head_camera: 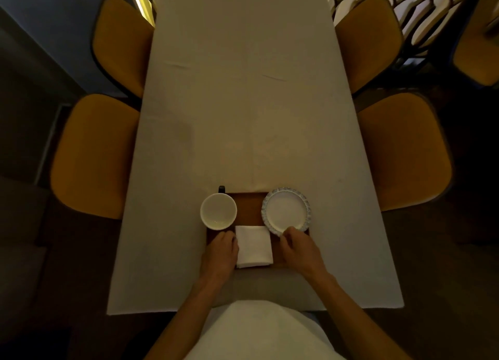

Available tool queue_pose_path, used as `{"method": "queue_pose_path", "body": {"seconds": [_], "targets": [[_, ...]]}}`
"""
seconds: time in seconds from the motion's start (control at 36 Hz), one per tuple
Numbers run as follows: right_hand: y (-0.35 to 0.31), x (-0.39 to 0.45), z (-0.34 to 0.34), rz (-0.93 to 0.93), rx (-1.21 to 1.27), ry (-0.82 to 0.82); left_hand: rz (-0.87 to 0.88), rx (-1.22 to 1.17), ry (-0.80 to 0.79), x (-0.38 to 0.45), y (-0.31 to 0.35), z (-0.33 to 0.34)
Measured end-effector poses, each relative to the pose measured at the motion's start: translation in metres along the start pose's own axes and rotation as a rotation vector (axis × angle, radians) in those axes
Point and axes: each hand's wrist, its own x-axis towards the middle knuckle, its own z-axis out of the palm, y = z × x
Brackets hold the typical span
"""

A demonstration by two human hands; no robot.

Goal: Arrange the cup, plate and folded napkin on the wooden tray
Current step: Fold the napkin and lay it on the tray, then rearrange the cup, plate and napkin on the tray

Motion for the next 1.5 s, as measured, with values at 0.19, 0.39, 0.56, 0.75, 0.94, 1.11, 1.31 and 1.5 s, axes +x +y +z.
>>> {"method": "queue_pose_path", "body": {"seconds": [0.19,0.39,0.56,0.75,0.94,1.11,1.31,1.5], "targets": [[-0.019,-0.009,-0.016,-0.188,-0.286,0.155,0.092,0.198,0.149,-0.009,0.012,-0.013],[-0.028,-0.013,-0.016,-0.36,-0.468,0.198,0.173,0.343,0.234,-0.02,0.016,-0.02],[-0.036,-0.013,-0.007,-0.459,-0.632,0.128,0.123,0.38,0.256,-0.029,0.005,-0.024],[-0.045,0.0,0.004,-0.523,-0.642,0.069,0.011,0.396,0.257,-0.031,-0.015,-0.028],[-0.058,0.026,0.018,-0.554,-0.652,0.066,-0.088,0.403,0.27,-0.003,-0.027,-0.046],[-0.073,0.049,0.029,-0.526,-0.58,0.047,-0.132,0.337,0.3,0.028,-0.033,-0.057],[-0.098,0.073,0.035,-0.451,-0.456,0.004,-0.091,0.321,0.247,0.068,-0.038,-0.065],[-0.115,0.098,0.038,-0.424,-0.442,-0.013,-0.118,0.33,0.058,0.089,-0.042,-0.067]]}}
